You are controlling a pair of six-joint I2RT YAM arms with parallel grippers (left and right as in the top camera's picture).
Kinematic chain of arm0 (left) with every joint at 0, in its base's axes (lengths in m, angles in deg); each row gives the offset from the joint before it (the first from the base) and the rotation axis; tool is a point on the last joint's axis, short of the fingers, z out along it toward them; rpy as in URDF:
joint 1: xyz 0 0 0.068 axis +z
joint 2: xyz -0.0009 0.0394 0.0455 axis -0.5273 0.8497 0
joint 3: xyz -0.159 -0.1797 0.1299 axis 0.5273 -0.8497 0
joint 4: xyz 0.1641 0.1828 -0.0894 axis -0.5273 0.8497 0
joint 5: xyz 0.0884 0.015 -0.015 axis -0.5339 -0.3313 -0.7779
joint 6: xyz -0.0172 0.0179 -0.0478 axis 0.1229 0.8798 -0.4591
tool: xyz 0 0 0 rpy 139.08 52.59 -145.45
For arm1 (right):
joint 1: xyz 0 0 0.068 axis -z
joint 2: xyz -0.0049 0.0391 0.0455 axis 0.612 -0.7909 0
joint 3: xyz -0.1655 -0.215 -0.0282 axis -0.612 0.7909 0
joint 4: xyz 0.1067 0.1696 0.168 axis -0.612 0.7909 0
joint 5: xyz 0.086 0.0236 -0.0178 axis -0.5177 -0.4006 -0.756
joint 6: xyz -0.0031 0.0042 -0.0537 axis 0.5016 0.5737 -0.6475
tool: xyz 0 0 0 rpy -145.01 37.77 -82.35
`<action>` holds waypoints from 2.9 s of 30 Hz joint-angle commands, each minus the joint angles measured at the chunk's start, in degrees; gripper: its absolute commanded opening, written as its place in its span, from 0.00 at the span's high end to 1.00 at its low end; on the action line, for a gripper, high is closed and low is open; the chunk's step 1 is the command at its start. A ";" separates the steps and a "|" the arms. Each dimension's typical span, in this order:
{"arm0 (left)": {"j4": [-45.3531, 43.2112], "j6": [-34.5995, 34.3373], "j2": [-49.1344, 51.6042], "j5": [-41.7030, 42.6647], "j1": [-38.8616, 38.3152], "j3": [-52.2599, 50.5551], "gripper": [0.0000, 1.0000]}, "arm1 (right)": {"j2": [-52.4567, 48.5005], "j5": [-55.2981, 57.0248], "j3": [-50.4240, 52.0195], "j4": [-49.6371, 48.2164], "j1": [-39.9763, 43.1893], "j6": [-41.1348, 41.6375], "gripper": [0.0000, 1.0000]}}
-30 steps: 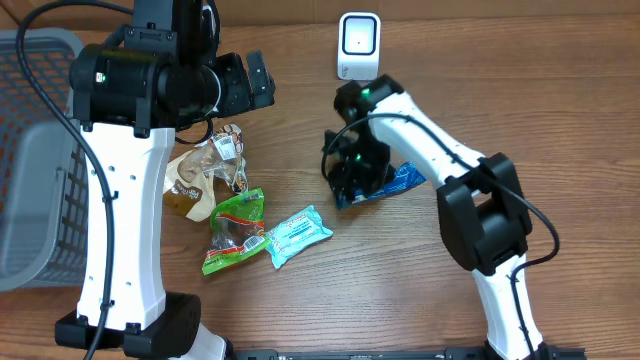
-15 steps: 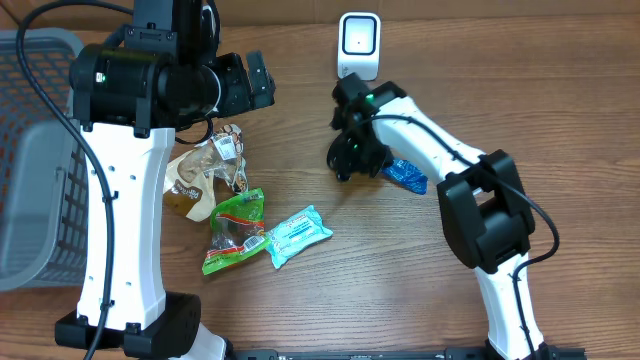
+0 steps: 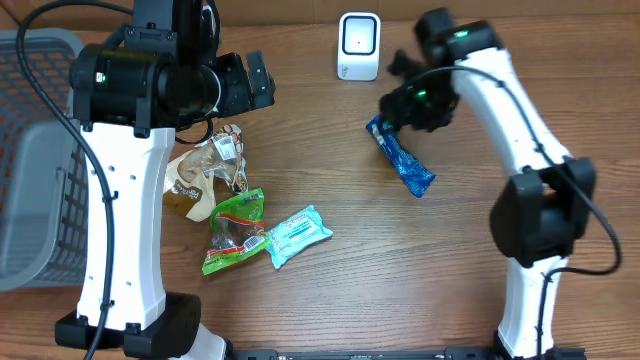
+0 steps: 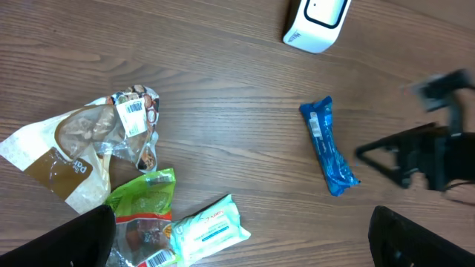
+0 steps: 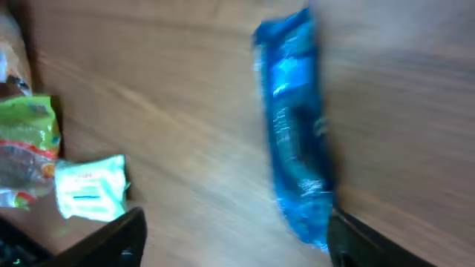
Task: Scan the item barcode
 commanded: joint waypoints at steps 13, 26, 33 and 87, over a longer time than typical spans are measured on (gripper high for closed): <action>-0.22 -0.09 0.39 -0.35 -0.09 0.35 0.00 | 0.59 -19.32 24.90 -20.37 6.12 -21.51 0.15; -0.22 -0.09 0.39 -0.35 -0.09 0.35 0.00 | 0.52 -19.37 34.10 -26.21 5.77 -21.29 0.41; -0.22 -0.09 0.39 -0.35 -0.09 0.35 0.00 | 0.52 -19.39 34.03 -25.88 5.73 -9.44 0.94; -0.22 -0.09 0.39 -0.35 -0.09 0.35 0.00 | 5.49 64.11 17.49 -74.18 -14.88 -35.39 0.96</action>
